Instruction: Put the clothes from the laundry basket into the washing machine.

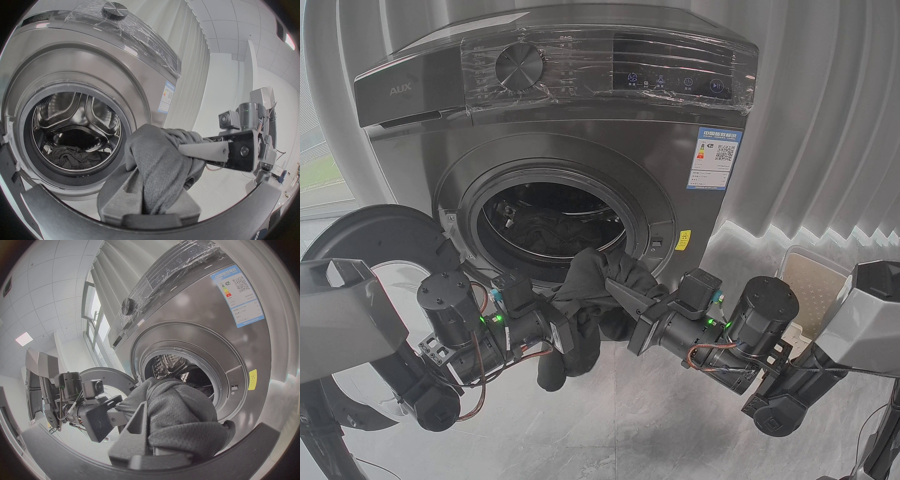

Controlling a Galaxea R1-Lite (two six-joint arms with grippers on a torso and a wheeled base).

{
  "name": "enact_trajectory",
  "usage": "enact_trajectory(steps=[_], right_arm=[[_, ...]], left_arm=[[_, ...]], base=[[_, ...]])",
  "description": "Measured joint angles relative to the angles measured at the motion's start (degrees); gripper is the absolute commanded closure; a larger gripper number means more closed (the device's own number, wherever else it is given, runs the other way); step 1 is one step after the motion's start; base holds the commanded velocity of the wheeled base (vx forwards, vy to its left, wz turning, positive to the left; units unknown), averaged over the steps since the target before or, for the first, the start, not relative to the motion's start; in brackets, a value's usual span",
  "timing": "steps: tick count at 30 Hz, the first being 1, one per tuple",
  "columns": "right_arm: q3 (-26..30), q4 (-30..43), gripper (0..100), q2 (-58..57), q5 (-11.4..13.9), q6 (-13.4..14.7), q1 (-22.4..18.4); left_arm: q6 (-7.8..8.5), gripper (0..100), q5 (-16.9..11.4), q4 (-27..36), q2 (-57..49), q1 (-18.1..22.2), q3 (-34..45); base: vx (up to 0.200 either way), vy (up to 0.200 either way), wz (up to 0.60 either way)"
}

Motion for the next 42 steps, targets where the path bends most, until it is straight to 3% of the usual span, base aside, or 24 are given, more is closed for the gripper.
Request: enact_trajectory(steps=[5,6,16,27,35,42], right_arm=[[0.6,-0.1,100,0.4,-0.1,0.2,0.3],[0.6,-0.1,0,0.5,-0.1,0.2,0.3],[1.7,0.3,0,1.1,0.0,0.7,1.6],[10.2,0.1,0,0.2,0.5,0.4,4.7],[8.0,0.1,0,0.0,0.8,-0.7,1.4],[4.0,0.1,0,0.3,3.5,-1.8,-0.1]], left_arm=[[-0.27,100,0.7,0.1,-0.5,0.2,-1.3],[-0.35,100,0.9,0.1,-0.6,0.2,-1.4],[-1.44,100,2.5,-0.3,-1.0,1.3,-3.4],[-2.1,100,3.1,-0.2,-1.0,3.8,-5.9],[-2.12,100,3.0,-0.2,-1.2,4.3,-6.1],[-2.05,100,2.9,-0.2,-1.4,4.1,-5.7]], base=[[0.0,0.0,0.0],[0.0,0.0,0.0],[0.0,0.0,0.0],[0.0,0.0,0.0],[0.0,0.0,0.0],[0.0,0.0,0.0]])
